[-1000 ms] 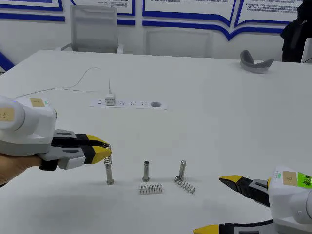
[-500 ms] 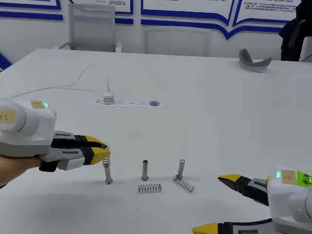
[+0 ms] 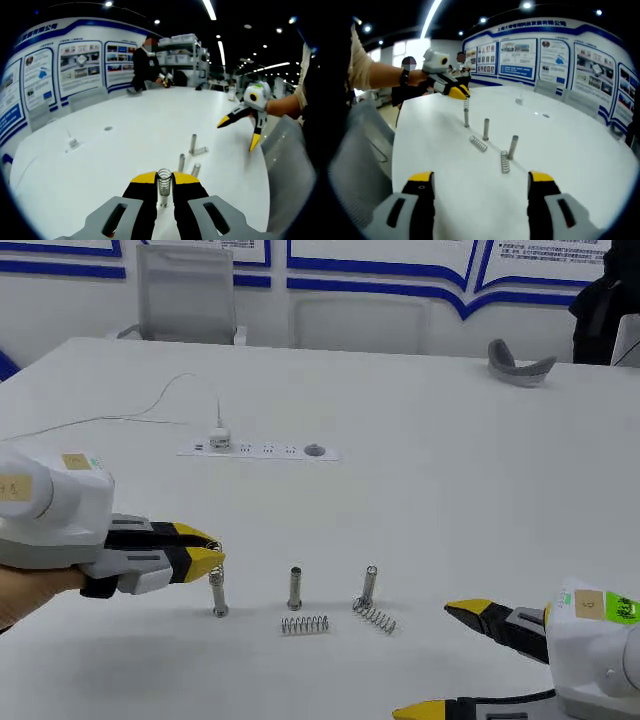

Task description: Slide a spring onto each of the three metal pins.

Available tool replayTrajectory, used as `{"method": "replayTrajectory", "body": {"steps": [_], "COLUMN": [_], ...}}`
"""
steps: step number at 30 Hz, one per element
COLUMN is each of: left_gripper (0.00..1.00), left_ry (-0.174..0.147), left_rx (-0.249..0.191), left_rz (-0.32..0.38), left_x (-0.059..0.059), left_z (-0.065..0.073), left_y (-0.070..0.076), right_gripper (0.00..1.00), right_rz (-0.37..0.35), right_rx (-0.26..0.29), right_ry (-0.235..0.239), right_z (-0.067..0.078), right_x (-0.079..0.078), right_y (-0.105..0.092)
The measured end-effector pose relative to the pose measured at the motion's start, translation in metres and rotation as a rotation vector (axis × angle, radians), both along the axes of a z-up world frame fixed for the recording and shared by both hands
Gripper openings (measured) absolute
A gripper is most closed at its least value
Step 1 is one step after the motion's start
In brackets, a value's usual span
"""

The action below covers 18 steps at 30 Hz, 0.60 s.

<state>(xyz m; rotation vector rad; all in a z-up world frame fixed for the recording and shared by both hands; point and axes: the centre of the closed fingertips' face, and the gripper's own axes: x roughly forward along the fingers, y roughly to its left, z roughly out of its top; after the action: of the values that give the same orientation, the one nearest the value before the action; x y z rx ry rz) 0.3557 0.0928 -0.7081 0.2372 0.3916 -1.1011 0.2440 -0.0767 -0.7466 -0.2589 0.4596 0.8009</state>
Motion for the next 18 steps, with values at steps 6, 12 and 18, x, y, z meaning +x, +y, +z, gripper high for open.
{"method": "replayTrajectory", "body": {"steps": [6,12,18], "left_gripper": [0.1,0.1,0.1], "left_ry": [0.003,0.005,0.008], "left_rx": [-0.004,-0.004,0.005], "left_rz": [0.011,0.016,0.014], "left_x": [0.001,0.0,0.0], "left_z": [-0.006,-0.011,-0.016], "left_y": [0.001,0.0,-0.001], "right_gripper": [0.77,0.77,0.77], "right_rz": [0.006,0.011,0.01], "right_rx": [-0.001,-0.003,-0.002], "right_ry": [0.002,0.005,0.006], "right_z": [0.0,-0.001,-0.001], "right_x": [0.0,0.0,0.0], "right_y": [0.003,0.003,0.003]}}
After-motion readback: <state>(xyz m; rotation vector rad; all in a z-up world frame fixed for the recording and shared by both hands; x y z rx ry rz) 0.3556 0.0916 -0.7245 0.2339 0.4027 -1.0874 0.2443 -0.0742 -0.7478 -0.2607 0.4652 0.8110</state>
